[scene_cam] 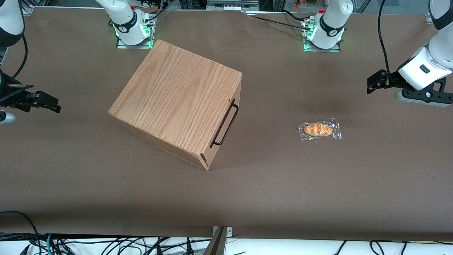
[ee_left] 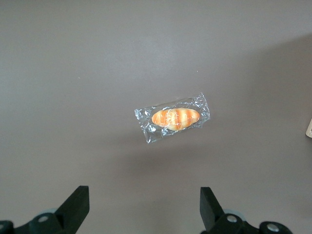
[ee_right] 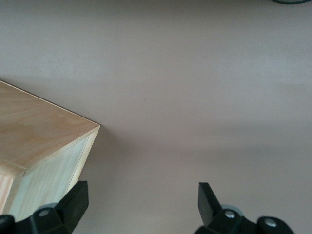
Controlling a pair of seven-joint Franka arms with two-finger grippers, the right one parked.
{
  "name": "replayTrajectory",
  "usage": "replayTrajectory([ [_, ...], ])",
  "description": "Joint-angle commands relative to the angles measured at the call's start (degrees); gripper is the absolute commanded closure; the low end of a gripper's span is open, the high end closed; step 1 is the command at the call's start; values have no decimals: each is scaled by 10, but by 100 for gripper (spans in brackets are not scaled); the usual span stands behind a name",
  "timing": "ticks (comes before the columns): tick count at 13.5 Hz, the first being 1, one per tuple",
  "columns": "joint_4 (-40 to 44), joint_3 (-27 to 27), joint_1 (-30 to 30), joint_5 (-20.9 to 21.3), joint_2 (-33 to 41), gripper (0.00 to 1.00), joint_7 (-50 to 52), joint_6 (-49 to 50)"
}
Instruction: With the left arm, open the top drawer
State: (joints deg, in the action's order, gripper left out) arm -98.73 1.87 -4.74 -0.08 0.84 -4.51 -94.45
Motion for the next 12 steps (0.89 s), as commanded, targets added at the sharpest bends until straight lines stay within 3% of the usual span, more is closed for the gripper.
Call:
replayTrajectory([
  [1,19,1,-3,11,-11,0,4,21],
  [5,20,-1,-10,5,-20,0,0,59],
  [9,53,-44,-23,-18,-57,0,0,59],
  [12,124,-59,-34,-98,-125,0,-1,58],
])
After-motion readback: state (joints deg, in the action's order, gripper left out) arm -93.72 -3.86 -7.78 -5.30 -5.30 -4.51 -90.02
